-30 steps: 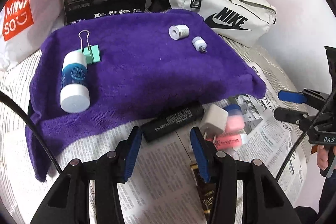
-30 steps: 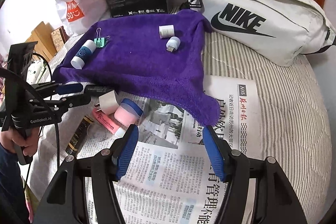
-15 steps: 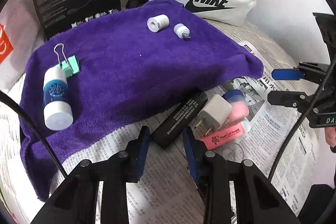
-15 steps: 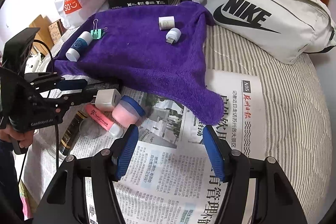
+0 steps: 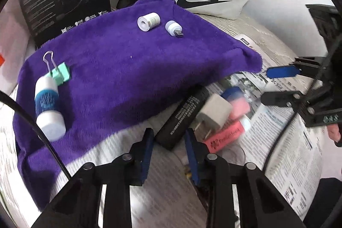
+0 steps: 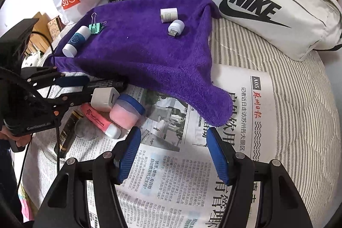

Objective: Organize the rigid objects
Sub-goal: 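Move the left tool toward the black marker while the right tool withdraws, then grasp the black marker with the left tool while the right tool approaches the pink jar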

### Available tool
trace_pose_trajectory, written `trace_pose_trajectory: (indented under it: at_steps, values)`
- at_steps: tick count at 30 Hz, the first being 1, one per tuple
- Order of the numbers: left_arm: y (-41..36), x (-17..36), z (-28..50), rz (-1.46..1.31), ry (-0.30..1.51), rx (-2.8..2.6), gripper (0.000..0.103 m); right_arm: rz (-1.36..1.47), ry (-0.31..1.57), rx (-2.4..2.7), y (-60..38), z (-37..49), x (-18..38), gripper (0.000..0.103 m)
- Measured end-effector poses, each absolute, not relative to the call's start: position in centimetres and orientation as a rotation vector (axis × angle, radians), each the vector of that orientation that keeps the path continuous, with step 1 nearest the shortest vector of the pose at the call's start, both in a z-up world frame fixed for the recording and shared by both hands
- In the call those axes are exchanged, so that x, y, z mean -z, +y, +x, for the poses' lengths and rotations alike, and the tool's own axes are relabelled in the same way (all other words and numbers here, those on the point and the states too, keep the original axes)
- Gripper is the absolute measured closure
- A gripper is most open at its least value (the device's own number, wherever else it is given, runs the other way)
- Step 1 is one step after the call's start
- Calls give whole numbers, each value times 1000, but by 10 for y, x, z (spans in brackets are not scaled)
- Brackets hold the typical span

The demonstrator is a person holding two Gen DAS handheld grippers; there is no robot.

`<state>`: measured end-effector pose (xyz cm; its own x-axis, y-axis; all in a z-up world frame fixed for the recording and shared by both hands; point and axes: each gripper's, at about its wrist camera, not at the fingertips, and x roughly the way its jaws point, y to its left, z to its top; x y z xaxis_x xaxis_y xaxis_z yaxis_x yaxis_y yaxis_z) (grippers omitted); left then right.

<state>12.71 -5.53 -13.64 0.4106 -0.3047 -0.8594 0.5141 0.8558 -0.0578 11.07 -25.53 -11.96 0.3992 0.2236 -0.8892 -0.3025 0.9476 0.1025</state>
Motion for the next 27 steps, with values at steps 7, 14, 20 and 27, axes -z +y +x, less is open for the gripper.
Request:
trace_pose_trajectory:
  at_steps: [7,14,20,27]
  values:
    - [-49,132,118,243,991,535,77,-82,1110,-344,-252,110,119,40]
    - [-72,134,128,355,993,556,70,-87,1118,-343,-254,106,120,40]
    - [-85,138,137,358,1002,586,66,-85,1121,-336,-257,107,120,40]
    - [-78,135,131,303,1014,584,78,-73,1125,-337,-257,106,122,40]
